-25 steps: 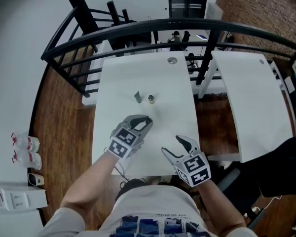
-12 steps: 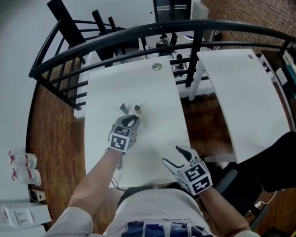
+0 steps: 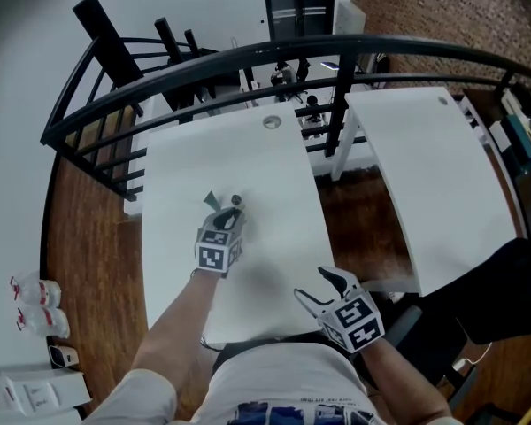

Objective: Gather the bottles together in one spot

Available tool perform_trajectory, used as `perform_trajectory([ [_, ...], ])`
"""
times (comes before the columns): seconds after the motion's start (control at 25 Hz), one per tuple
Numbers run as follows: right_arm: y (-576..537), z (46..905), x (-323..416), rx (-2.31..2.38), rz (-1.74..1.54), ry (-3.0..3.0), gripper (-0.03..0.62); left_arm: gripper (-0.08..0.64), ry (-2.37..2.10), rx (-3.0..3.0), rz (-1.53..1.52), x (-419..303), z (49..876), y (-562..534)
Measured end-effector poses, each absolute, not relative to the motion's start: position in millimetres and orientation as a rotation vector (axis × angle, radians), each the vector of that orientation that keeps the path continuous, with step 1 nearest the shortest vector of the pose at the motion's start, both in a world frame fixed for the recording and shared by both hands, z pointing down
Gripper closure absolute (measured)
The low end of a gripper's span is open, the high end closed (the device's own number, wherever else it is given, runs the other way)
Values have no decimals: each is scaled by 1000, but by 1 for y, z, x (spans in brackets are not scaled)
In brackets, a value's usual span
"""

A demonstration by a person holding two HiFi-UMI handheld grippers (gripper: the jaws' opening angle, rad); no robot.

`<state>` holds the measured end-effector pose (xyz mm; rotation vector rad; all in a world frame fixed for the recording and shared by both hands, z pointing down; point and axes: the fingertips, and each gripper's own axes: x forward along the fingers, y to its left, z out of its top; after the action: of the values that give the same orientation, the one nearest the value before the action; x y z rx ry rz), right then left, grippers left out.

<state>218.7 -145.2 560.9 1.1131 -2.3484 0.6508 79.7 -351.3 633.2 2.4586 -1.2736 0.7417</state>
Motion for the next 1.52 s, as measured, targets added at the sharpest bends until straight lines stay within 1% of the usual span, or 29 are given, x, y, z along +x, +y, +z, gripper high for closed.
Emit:
perform_trajectory([
  [0.56, -142, 566, 233, 1154, 687, -2318, 284, 474, -1317, 2475, 783, 77, 658, -352],
  [0.92, -135, 565, 231, 1149, 672, -2305, 284, 474, -1283, 2484, 707, 77, 656, -351],
  [0.96, -134, 565, 231, 1145, 667, -2305, 284, 464, -1277, 2490, 698, 77, 655, -351],
  [1.0, -133, 565, 230, 1143, 662, -2304, 284, 416, -1274, 2496, 695, 78, 654, -350],
  [1.04, -133, 565, 230, 1141, 657, -2305, 284, 406, -1273, 2499, 697, 78, 651, -349],
  [1.28, -129, 563, 224, 1137, 642, -2317, 284, 406, -1325, 2522, 725, 69, 635, -338],
  [1.52, -124, 546, 199, 1118, 640, -2388, 284, 405, -1348, 2515, 617, 48, 577, -305],
])
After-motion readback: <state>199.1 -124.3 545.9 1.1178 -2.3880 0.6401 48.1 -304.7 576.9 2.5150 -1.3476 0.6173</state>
